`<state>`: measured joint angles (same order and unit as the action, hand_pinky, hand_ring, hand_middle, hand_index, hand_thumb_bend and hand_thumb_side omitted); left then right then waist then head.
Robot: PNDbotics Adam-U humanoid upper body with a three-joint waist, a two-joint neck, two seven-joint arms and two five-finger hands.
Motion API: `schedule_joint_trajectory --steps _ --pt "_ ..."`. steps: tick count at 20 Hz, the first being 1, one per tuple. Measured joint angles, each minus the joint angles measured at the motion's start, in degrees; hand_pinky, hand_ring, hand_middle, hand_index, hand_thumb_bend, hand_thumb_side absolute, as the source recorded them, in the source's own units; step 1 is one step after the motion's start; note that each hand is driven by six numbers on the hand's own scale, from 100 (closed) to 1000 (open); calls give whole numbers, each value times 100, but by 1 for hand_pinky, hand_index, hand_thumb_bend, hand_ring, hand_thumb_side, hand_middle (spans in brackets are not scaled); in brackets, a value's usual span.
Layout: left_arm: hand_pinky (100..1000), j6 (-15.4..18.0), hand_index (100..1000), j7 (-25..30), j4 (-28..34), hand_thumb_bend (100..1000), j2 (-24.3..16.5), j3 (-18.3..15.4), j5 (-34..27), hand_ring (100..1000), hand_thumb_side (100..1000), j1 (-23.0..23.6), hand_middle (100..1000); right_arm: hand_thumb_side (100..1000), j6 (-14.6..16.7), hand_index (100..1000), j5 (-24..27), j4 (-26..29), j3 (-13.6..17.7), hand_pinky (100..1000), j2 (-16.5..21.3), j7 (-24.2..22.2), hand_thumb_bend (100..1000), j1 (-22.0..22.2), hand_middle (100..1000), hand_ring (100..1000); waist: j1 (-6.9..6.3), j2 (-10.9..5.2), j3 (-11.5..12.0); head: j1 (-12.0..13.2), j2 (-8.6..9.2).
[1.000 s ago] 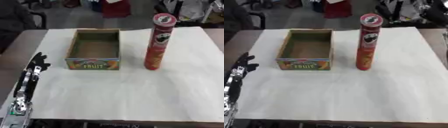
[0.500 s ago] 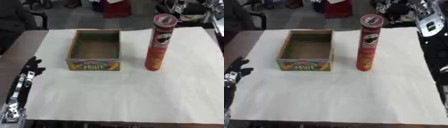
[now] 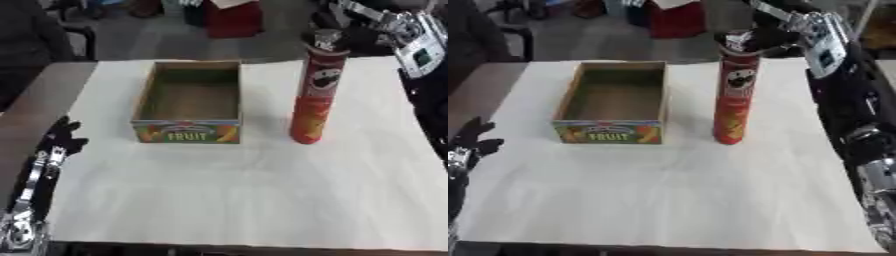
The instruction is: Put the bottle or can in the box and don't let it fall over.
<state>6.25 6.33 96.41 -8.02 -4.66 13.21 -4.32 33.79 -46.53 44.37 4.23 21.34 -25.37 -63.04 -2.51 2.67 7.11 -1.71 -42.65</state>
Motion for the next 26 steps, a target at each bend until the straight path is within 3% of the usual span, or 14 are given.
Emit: schedule_joint_trajectory --steps 15,26 --pt "847 7 1000 20 -1 313 2 21 0 782 1000 -18 867 682 4 1000 -505 -135 107 1000 -84 177 374 -66 1000 1000 -4 -26 14 -272 94" --pt "847 6 1000 21 -1 312 2 21 0 783 1000 -18 867 706 27 1000 -353 -167 104 1000 -93 248 327 -100 1000 1000 1 -27 24 -526 151"
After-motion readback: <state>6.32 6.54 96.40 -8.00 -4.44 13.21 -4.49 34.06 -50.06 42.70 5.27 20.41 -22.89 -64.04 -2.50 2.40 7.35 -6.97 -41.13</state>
